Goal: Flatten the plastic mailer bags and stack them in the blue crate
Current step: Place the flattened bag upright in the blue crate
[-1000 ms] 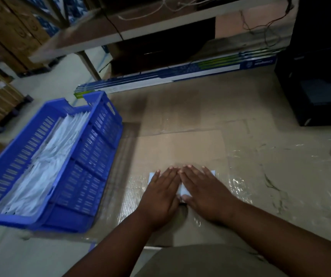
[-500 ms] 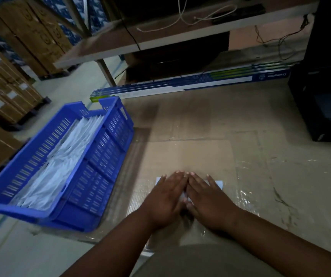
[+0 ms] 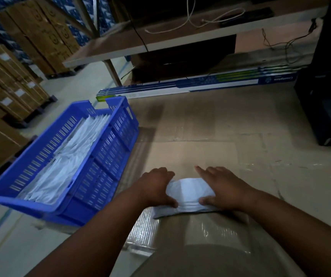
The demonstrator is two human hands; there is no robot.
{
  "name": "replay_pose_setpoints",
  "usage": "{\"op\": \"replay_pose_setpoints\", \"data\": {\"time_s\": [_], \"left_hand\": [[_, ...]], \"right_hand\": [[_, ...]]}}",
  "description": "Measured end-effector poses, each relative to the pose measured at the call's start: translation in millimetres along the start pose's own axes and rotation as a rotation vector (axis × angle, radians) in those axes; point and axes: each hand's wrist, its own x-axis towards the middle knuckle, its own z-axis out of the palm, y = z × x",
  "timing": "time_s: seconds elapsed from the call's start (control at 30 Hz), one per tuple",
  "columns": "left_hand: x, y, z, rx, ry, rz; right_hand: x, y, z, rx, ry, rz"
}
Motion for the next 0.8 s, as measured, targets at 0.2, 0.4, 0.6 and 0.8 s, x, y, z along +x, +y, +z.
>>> {"op": "replay_pose_setpoints", "data": {"time_s": [0.2, 0.4, 0.6, 0.8], "left_hand": [[-28.2, -8.0, -44.2, 0.047, 0.057, -0.070], [-100.6, -54.8, -101.2, -0.057, 0.223, -0.282], [-159.4, -123.2, -154.9, -0.132, 0.262, -0.544], [-210.0, -195.4, -178.9, -0.134, 0.298, -0.637]], "right_hand": [[56.8, -19.6, -82.3, 0.011, -0.008, -0.221], [137.0, -110.1, -181.3, -0.142, -0.047, -0.450], [211.5, -231.7, -245.4, -0.319, 0.003, -0.592], [263.8, -322.8, -273.3, -0.350, -0.009, -0.666]]}}
